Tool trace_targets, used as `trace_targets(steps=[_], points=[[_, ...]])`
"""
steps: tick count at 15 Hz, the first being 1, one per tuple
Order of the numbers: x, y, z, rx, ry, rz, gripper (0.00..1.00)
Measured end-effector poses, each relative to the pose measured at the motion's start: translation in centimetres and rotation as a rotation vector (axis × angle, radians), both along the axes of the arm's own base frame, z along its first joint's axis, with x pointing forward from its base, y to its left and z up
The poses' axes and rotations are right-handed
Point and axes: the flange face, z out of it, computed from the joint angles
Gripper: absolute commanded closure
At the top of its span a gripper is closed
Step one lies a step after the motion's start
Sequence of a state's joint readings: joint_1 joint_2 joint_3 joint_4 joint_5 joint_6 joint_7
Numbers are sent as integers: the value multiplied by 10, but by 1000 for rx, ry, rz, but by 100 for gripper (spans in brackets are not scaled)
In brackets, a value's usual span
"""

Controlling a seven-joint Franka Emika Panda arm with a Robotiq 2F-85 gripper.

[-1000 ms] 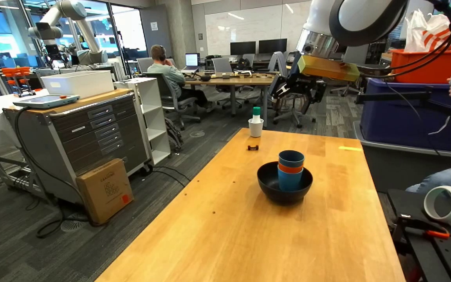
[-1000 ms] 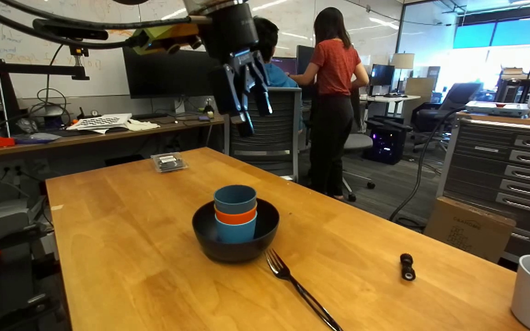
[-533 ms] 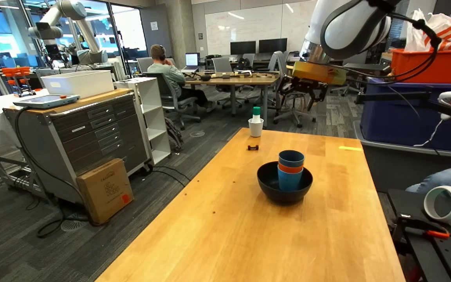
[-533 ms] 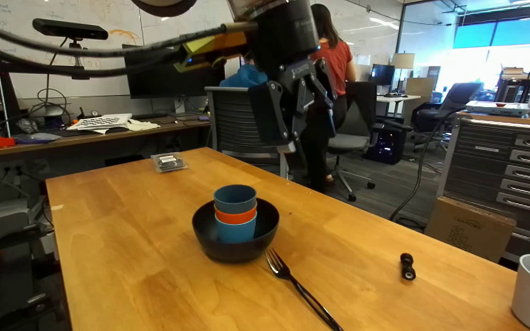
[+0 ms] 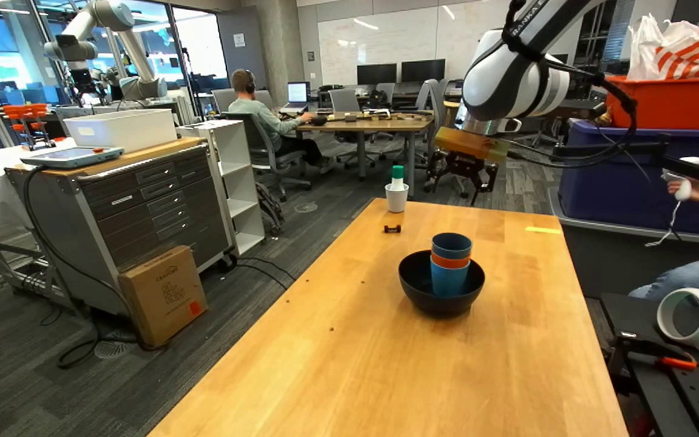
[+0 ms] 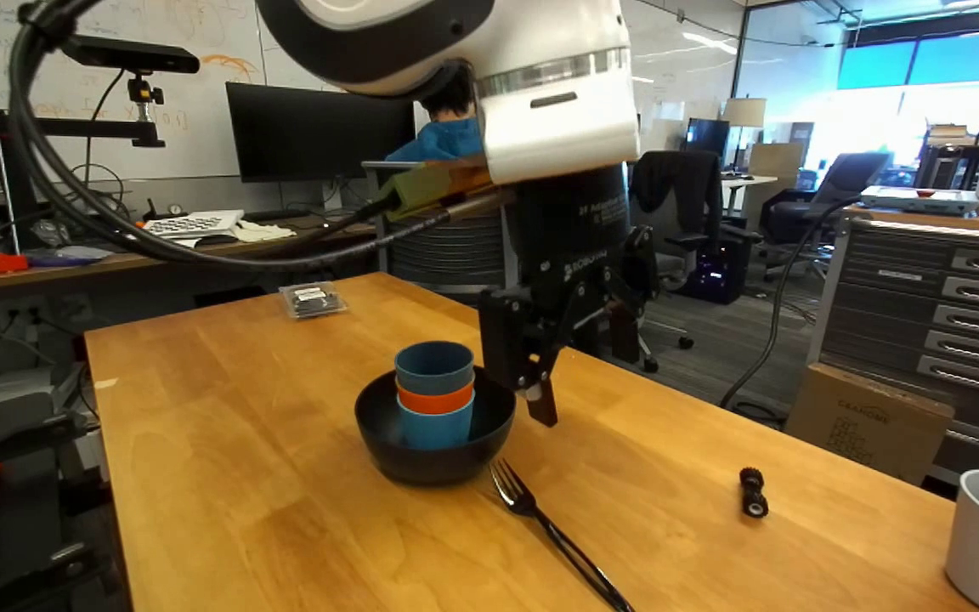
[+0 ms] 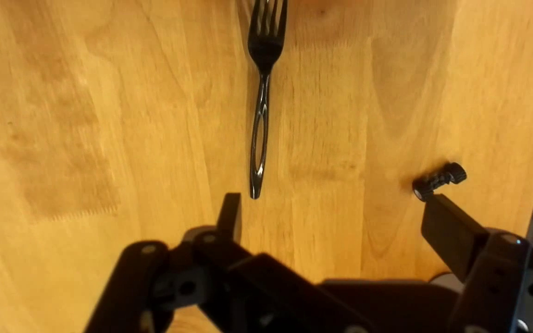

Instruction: Stack the cups in the bowl then put the fork in the dark blue cup

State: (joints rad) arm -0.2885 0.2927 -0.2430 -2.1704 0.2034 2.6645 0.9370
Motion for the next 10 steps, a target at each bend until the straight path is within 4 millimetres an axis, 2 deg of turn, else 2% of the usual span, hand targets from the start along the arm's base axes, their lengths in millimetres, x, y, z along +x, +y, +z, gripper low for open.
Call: trace_targets(steps=[10], points=[[17, -13, -52, 139, 163, 24, 0]])
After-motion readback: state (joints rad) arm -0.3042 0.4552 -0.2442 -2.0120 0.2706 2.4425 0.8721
